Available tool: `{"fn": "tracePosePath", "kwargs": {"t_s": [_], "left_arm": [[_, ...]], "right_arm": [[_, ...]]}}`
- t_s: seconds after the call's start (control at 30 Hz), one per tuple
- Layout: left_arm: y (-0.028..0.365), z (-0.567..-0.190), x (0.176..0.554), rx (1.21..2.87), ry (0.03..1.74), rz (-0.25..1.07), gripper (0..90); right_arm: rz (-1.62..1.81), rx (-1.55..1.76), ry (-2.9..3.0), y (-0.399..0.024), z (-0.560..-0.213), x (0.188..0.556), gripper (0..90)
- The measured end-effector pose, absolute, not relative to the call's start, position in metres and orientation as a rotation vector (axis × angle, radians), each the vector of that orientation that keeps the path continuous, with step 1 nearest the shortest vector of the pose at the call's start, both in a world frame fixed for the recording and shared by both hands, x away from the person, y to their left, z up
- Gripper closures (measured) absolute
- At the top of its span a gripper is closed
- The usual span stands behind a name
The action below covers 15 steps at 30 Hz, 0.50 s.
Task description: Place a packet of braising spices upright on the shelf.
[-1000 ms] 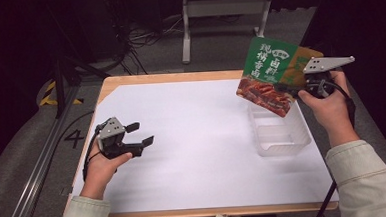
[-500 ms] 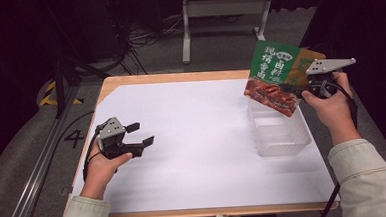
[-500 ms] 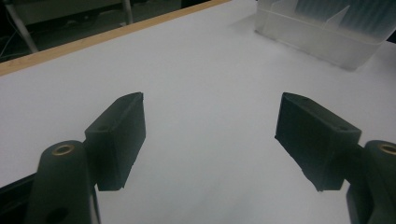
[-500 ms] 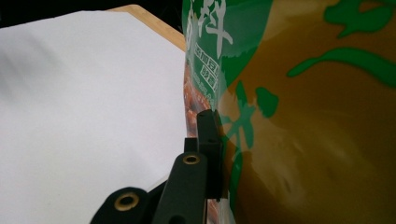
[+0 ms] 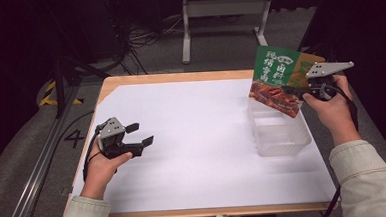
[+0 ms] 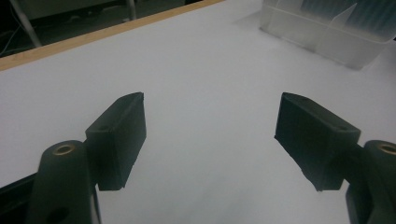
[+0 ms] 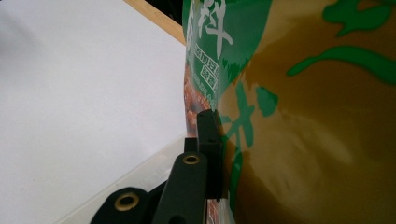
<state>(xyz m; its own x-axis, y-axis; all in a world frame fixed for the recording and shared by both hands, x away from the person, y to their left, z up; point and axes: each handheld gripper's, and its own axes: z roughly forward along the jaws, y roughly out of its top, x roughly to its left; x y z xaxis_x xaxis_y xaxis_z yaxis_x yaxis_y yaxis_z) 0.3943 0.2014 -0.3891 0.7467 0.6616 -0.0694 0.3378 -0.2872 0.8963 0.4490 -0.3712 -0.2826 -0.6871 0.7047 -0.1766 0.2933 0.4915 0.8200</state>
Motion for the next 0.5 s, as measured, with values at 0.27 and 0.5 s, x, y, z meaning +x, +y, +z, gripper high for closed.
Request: {"fn": "tracePosePath", "kwargs": {"t_s": [0.27, 0.5], "left_arm": [[0.201, -0.389, 0.394, 1.897, 0.772, 0.387, 25.6], [0.201, -0.389, 0.393, 1.897, 0.771, 0.388, 25.6]], "right_arm": [[1.093, 0.851, 2.248, -0.377, -0.292, 0.451, 89.8], [1.089, 0.870, 2.262, -0.380, -0.301, 0.453, 89.8]]}}
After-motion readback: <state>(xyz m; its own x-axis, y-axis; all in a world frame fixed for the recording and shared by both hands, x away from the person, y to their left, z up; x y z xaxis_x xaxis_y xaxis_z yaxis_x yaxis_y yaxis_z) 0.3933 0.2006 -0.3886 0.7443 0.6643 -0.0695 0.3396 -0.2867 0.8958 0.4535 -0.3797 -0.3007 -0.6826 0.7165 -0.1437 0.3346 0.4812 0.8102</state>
